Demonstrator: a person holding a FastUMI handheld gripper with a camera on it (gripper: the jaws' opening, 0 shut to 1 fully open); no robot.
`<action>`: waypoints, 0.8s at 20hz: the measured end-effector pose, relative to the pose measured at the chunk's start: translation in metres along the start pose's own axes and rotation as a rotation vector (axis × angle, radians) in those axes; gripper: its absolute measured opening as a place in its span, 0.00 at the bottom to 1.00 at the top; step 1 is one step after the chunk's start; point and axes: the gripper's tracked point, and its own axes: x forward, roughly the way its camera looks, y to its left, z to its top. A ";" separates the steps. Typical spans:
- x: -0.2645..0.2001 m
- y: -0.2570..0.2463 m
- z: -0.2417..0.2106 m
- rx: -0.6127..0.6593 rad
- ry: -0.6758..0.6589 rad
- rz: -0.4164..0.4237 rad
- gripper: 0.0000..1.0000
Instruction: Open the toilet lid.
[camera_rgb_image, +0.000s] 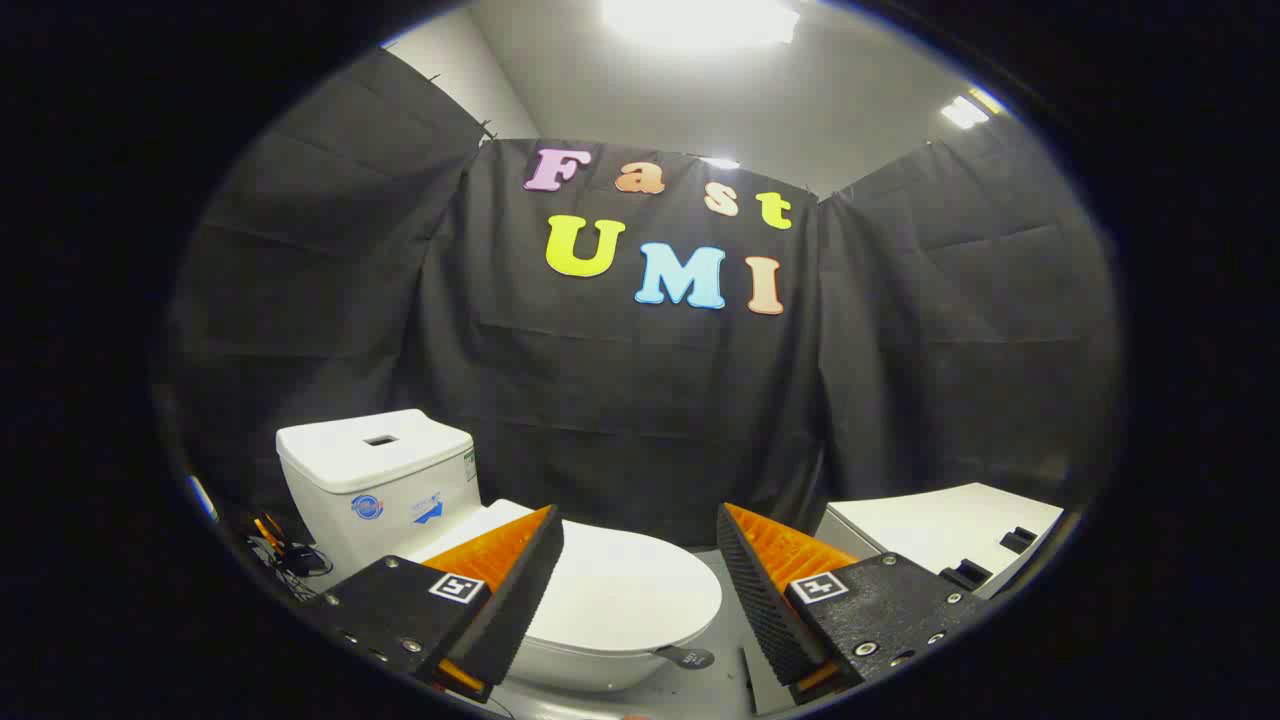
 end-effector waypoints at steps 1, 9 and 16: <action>0.000 0.000 0.001 0.006 -0.003 0.000 0.95; -0.001 -0.008 0.005 0.045 -0.030 -0.026 0.95; 0.000 -0.011 0.006 0.061 -0.038 -0.029 0.95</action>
